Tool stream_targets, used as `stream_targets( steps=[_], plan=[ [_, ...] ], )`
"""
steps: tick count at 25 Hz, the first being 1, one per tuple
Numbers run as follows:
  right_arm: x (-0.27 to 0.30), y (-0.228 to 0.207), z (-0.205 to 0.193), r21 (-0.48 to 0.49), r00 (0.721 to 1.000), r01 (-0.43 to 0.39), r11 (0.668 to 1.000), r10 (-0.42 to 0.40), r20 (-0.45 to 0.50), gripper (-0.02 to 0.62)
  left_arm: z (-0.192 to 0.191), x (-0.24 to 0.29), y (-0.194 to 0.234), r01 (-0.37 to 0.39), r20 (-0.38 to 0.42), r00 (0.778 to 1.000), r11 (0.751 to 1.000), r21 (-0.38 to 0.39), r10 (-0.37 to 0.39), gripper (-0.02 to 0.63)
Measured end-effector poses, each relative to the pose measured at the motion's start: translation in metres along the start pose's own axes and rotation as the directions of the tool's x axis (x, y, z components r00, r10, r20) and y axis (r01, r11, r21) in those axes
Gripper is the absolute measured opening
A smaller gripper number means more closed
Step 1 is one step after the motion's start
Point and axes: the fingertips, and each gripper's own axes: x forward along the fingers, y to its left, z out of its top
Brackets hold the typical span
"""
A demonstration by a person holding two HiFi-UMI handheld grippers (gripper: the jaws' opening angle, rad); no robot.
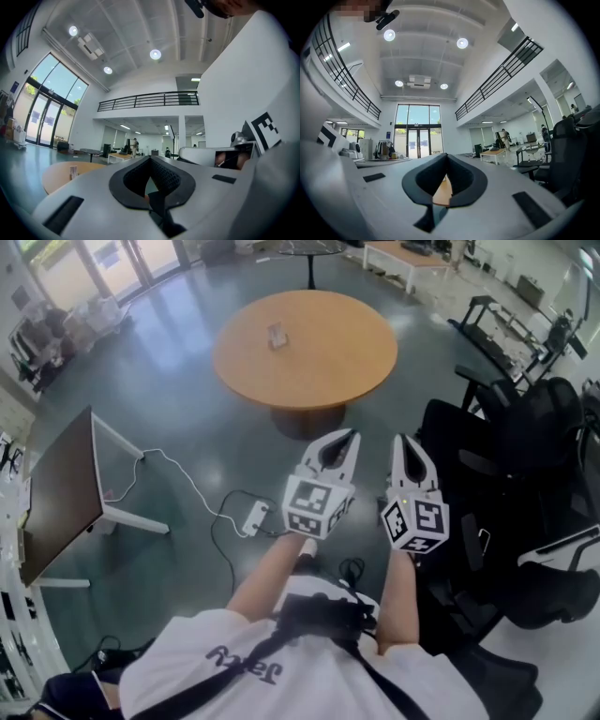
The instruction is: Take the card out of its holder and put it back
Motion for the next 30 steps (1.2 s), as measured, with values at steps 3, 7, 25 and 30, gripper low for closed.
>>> stream_targets(
  steps=[3,7,25,30],
  plan=[
    [0.030,-0.013,0.005,0.013,0.999,0.044,0.999,-0.045,0.018,0.023,0.009,0.036,0.017,0.060,0.014,0.998,0.998,0.011,-0.060,0.011],
    [0.060,-0.023,0.013,0.038,0.995,0.094,0.995,-0.096,0.041,0.023,0.015,0.071,0.041,0.114,0.035,0.993,0.993,-0.006,-0.114,0.011],
    [0.223,-0.124,0.008,0.023,0.996,-0.091,0.996,0.091,0.001,0.021,-0.020,0.253,0.099,0.018,-0.007,1.000,0.998,-0.060,-0.018,0.011],
    [0.296,-0.168,0.016,-0.045,0.974,-0.226,0.973,0.226,-0.013,0.021,-0.008,0.325,0.123,-0.172,0.074,0.982,0.985,0.007,0.171,0.011]
  ],
)
